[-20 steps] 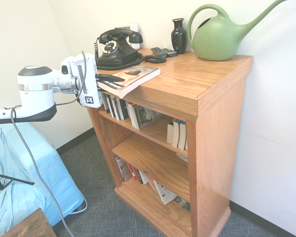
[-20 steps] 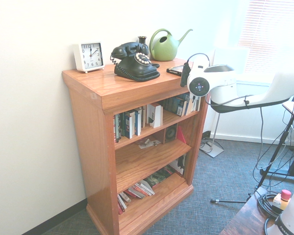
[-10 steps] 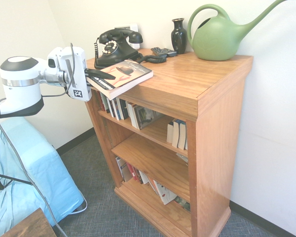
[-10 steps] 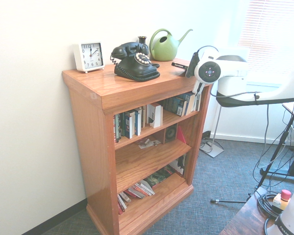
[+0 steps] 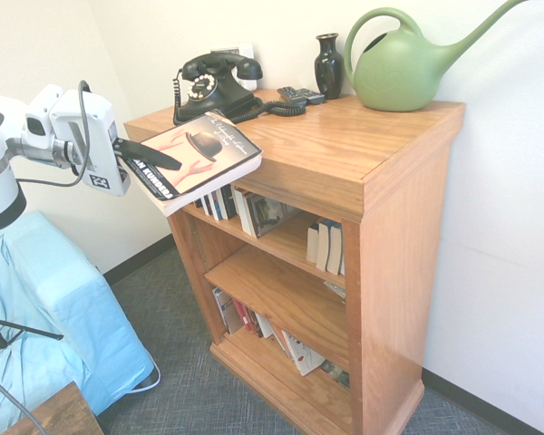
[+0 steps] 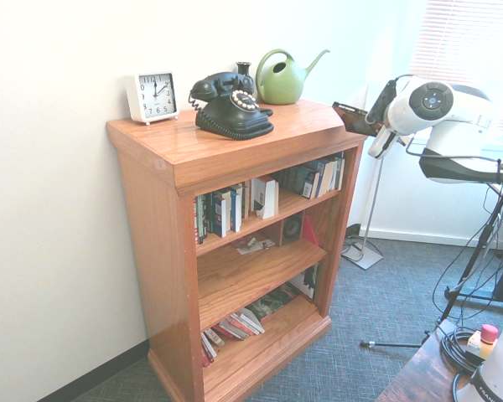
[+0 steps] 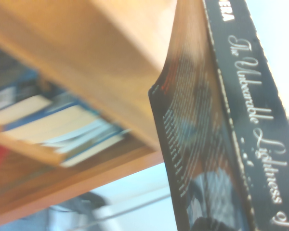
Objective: Organize the shelf
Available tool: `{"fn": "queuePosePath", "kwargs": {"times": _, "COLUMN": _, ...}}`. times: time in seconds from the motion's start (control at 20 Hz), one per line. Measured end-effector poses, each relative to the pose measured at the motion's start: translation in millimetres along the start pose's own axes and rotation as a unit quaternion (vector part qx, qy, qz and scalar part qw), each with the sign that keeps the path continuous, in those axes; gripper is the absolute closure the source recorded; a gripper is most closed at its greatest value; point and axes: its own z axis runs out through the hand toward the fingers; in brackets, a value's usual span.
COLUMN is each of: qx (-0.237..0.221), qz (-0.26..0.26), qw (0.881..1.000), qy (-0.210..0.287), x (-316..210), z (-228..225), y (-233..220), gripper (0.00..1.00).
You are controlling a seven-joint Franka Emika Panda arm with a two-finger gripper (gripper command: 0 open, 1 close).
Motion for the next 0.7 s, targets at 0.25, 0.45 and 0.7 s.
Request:
{"fn": "queuePosePath", "kwargs": {"times": 0.25, "qx": 0.042, "qz": 0.038, "qw": 0.998, "qy": -0.029, "x": -30.6, "z": -13.0, "y": 16.9, "gripper": 1.0}}
{"fn": "queuePosePath", "kwargs": {"times": 0.45, "qx": 0.064, "qz": 0.054, "qw": 0.995, "qy": -0.058, "x": -55.4, "z": -1.5, "y": 16.0, "gripper": 1.0}}
{"fn": "queuePosePath", "kwargs": {"times": 0.7, "qx": 0.096, "qz": 0.057, "qw": 0.989, "qy": -0.096, "x": -94.8, "z": 30.8, "y": -2.2, "gripper": 1.0}}
